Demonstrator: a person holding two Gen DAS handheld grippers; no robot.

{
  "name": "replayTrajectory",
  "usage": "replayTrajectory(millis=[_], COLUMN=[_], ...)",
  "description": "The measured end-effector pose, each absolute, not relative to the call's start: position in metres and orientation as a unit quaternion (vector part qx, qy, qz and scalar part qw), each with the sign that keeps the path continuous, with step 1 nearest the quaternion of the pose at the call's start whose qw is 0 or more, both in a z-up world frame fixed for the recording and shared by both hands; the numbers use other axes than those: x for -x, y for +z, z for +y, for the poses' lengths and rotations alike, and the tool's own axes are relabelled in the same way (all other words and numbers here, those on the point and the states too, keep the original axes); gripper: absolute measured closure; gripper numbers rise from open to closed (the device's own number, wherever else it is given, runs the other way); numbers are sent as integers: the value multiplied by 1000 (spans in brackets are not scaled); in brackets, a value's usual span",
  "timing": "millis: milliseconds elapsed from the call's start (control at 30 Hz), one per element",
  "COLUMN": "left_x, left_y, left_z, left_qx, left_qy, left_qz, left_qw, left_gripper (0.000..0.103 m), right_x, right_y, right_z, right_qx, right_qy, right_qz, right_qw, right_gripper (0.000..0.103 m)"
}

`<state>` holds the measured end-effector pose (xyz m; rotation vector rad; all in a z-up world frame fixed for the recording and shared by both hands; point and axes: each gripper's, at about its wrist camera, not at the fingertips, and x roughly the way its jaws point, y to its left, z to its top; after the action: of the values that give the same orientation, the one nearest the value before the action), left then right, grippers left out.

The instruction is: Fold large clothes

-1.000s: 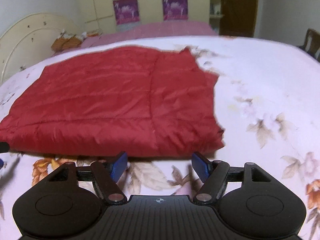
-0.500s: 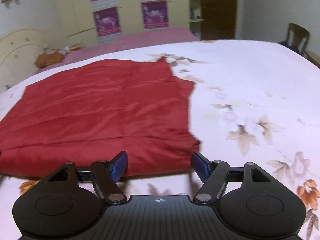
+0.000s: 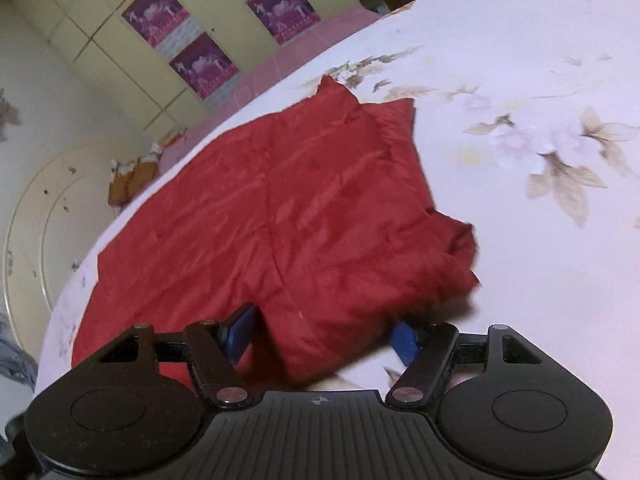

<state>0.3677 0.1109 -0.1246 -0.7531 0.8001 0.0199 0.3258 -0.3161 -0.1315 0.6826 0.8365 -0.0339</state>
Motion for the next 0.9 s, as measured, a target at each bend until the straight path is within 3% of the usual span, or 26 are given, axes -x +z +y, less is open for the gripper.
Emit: replayTrajectory(millis=[33,233,533,900], left_x=[-368,-364,-316,-194], left_y=[-124,-113,-91,-90], left_z=[111,111,120,140], left_qx=[358,350,333,329], left_qy=[9,4,-15,-36], left_qz=[379,371,377,396], left_qw=[853,860,864,856], left_gripper=[75,85,86,86], right_x=[-329,-327,-276,-153], right_y=[-133,-126,-103,-95], right_z=[-317,-317,-312,-292], right_qx=[-331,-324,-299,-278], right_qy=[-10,-2,15,5], right_qz=[397,383,382,403], right_qw=[856,865,874,872], right_gripper=[66,86,87,87])
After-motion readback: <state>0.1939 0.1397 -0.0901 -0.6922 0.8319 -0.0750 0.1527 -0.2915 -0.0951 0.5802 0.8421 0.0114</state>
